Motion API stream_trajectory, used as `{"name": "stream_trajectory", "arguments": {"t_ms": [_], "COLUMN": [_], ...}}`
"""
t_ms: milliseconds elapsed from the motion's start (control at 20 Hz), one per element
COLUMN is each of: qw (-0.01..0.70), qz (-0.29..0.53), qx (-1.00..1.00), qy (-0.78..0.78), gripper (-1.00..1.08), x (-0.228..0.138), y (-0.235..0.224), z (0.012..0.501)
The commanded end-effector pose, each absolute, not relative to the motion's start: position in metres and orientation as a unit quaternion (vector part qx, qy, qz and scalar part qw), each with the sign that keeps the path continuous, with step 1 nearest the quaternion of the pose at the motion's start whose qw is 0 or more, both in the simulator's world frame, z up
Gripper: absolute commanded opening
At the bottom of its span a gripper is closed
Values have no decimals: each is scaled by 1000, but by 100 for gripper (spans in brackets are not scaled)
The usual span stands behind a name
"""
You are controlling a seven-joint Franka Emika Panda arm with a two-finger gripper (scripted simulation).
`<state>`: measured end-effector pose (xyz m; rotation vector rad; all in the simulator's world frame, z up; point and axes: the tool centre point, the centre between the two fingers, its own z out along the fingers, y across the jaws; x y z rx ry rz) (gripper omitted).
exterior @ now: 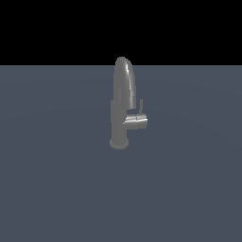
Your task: Turn on the faucet by rotating a designated handle.
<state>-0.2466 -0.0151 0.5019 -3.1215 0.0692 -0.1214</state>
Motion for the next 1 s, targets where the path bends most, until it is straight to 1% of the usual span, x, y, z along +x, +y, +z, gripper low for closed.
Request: {"name": "stream_trajectory", "arguments": {"t_ms": [0,500,950], "qw": [8,22,60], "qz": [-39,-21,26], "qx": [-999,-999,-995], "qy": [22,36,75], "gripper": [-100,-100,-100], "x": [-247,-234,-199], "y": [-15,-16,-18], "z": [502,500,492]}}
